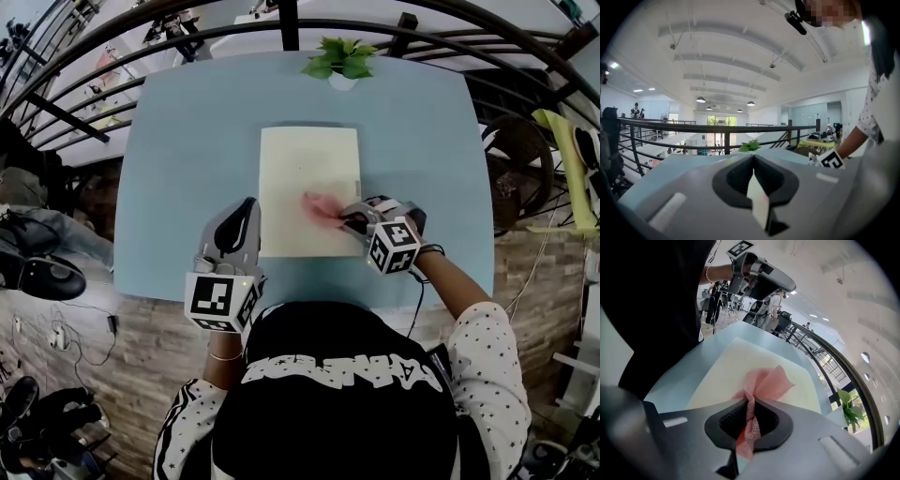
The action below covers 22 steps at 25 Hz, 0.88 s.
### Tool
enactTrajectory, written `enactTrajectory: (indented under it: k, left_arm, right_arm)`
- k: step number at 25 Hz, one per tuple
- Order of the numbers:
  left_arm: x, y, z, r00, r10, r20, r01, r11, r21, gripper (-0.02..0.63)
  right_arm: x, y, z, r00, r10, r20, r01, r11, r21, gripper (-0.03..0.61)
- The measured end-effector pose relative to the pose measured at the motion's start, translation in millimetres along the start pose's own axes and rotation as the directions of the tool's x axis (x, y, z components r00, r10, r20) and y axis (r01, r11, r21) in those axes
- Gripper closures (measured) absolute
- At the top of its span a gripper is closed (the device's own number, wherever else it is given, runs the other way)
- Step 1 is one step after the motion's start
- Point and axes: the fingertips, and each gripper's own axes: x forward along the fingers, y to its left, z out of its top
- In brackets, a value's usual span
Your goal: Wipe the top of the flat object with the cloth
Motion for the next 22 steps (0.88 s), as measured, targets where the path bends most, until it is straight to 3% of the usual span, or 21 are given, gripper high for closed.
enactTrajectory:
  k: [22]
  left_arm:
    - [1.8, -3.7, -0.1, 1.0, -0.023, 0.001, 0.023, 1.0, -0.002, 0.614]
  right_arm:
    - [-13.6, 35.5, 13.0, 0.998, 0.007, 0.057, -0.01, 0.998, 0.058, 0.574]
